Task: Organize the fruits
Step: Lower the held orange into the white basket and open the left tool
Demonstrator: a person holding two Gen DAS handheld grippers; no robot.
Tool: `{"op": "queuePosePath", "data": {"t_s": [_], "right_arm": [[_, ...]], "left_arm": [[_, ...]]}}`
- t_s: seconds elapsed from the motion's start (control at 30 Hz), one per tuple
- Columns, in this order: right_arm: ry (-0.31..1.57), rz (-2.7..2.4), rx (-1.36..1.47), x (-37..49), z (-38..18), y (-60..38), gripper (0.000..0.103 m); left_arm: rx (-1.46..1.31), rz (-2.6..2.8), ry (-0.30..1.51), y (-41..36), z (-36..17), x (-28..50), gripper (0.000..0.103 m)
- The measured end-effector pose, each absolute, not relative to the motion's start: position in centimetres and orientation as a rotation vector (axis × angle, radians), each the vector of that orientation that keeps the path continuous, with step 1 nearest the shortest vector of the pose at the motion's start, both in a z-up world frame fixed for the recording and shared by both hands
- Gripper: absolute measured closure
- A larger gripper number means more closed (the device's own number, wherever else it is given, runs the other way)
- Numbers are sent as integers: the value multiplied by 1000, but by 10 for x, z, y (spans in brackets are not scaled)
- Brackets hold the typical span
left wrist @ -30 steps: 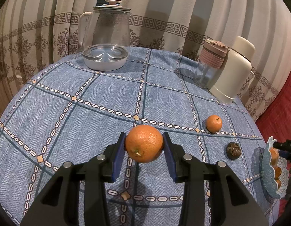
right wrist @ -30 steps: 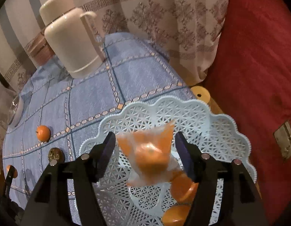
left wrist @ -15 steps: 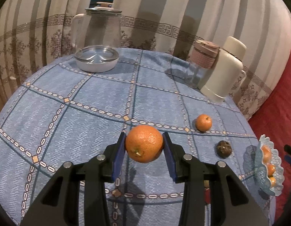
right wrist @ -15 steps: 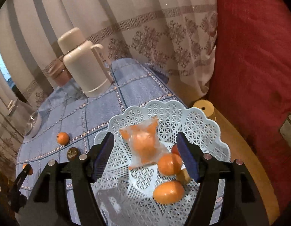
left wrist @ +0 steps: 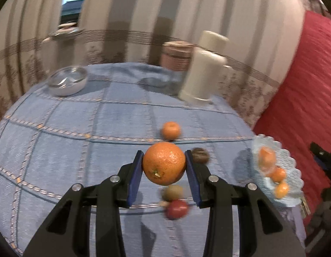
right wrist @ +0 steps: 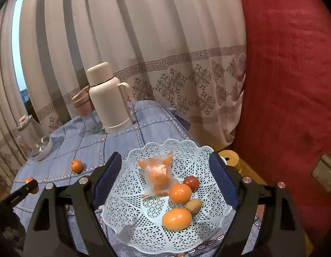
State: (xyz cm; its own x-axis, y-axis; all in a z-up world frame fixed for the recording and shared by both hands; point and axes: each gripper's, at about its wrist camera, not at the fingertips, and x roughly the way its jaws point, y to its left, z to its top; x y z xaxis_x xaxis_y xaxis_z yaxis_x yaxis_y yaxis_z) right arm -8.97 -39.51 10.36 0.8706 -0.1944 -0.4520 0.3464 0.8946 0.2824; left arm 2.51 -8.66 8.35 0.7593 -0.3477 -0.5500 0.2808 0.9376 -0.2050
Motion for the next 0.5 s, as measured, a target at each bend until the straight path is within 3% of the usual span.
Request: {"op": "queuePosePath", "data": {"t_s": [0.5], "right_arm": [[438, -224, 461, -90, 81, -422, 18]], "left_arm": [[5, -623, 642, -216, 99, 4, 64]]}}
